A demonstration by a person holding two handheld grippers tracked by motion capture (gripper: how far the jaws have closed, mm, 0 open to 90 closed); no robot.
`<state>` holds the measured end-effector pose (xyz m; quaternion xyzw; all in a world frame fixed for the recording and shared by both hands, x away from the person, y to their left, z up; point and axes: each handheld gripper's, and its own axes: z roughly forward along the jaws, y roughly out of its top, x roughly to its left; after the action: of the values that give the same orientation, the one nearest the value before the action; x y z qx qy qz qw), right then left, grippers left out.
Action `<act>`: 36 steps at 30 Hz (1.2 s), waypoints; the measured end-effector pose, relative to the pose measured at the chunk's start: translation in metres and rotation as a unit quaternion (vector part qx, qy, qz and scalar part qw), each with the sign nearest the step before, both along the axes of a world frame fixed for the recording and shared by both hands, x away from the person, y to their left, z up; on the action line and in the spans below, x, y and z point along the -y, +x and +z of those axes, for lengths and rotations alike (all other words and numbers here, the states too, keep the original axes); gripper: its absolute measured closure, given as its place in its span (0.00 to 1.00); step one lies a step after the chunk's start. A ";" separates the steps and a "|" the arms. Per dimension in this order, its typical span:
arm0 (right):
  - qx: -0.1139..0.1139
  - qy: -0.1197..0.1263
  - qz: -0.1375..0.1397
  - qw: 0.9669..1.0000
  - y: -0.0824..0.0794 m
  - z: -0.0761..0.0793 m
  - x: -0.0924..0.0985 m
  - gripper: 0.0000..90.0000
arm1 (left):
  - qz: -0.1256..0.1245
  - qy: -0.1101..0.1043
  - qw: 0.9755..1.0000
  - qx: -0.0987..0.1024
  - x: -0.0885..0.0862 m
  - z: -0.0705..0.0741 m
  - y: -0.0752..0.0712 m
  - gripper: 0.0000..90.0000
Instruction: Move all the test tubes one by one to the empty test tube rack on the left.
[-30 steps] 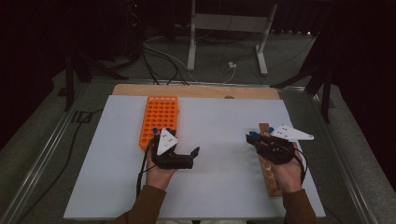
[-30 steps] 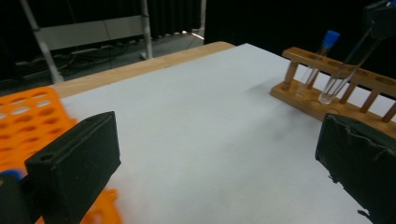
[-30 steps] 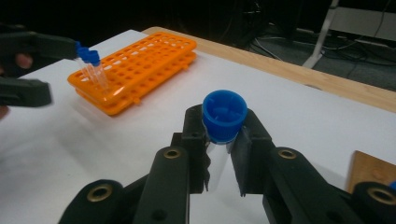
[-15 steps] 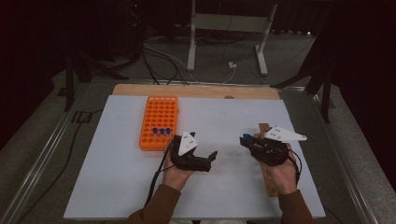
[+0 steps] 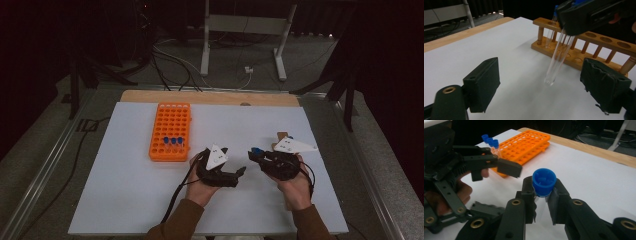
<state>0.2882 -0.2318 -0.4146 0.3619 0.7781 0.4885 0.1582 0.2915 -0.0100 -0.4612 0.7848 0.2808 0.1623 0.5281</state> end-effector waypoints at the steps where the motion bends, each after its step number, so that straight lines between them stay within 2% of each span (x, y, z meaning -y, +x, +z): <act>1: -0.001 0.000 0.002 1.000 0.000 0.000 -0.001 0.85 | -0.002 0.000 1.000 0.003 0.002 0.000 -0.001 0.24; 3: -0.002 0.001 0.004 1.000 0.000 -0.001 -0.002 0.85 | -0.006 0.002 1.000 0.008 0.005 0.000 -0.002 0.30; 9: -0.004 0.001 0.009 1.000 -0.001 -0.002 -0.005 0.85 | -0.020 -0.004 1.000 0.012 0.010 0.001 -0.004 0.58; 15: -0.007 0.002 0.011 1.000 -0.001 -0.003 -0.006 0.85 | -0.028 -0.007 0.999 0.015 0.013 0.000 -0.005 0.73; 24: -0.011 0.003 0.017 1.000 0.000 -0.004 -0.006 0.85 | -0.035 -0.005 0.999 0.019 0.015 0.000 -0.006 0.83; 36: -0.013 0.003 0.017 1.000 0.000 -0.004 -0.005 0.86 | -0.037 -0.005 0.999 0.025 0.018 -0.001 -0.007 0.87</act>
<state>0.2884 -0.2264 -0.4184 0.3558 0.7846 0.4884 0.1389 0.2844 -0.0277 -0.4627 0.7878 0.2387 0.1609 0.5446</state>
